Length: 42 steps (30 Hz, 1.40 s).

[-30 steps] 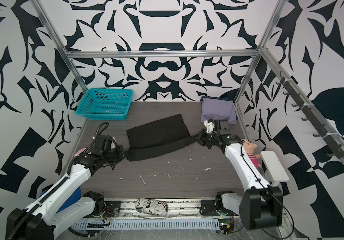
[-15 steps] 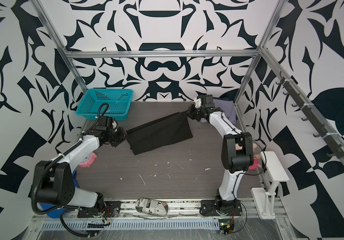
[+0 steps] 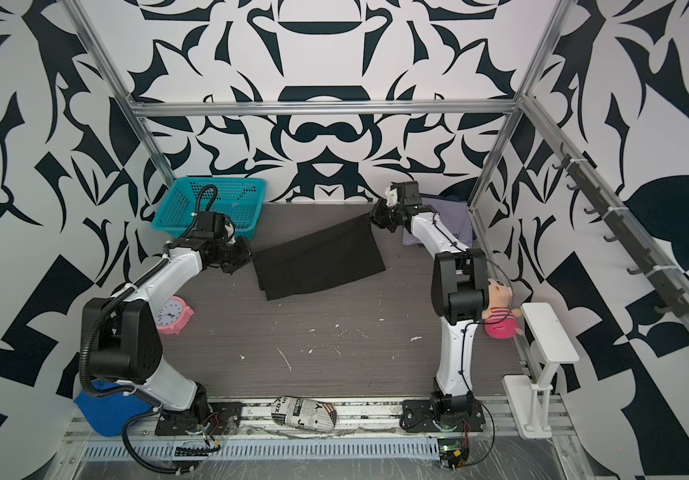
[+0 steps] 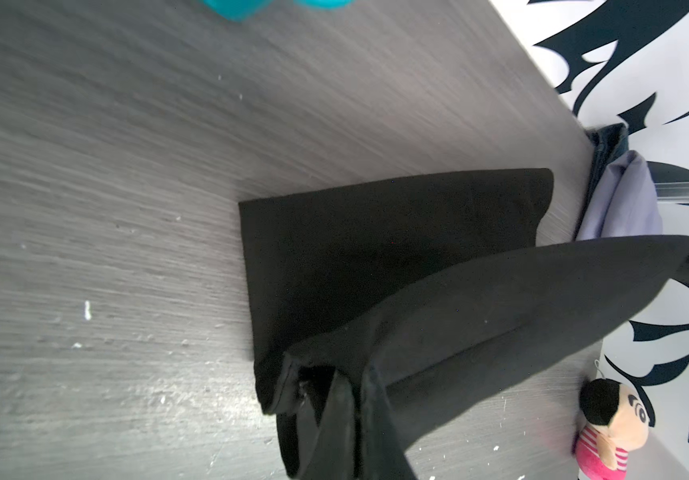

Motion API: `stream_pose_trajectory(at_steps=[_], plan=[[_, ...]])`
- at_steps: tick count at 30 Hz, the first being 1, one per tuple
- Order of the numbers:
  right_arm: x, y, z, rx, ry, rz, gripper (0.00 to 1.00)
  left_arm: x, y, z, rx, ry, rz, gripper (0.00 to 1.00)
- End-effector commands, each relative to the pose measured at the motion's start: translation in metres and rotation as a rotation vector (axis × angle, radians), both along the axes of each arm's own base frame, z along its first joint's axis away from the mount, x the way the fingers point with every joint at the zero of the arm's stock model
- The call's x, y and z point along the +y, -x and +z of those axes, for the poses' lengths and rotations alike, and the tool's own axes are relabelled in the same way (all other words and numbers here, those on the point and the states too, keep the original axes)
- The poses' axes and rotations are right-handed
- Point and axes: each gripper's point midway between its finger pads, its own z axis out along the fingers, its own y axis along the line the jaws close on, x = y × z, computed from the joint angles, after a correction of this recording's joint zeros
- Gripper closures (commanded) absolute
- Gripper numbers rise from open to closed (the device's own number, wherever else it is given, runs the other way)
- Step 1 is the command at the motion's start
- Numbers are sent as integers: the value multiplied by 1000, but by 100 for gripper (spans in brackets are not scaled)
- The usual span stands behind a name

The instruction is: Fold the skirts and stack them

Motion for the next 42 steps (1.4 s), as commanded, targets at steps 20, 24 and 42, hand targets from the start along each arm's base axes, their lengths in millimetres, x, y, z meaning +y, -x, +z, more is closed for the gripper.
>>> stream_pose_trajectory(at_steps=[20,24,42], plan=[[17,-64,0,-52,-23,-8,46,32,-34,-57,155,-70,20,40],[15,-56,32,-104,5,-1,41,48,-31,-29,86,-135,91,9],[82,14,-44,-60,69,159,85,-28,-10,-52,10,-69,-16,58]])
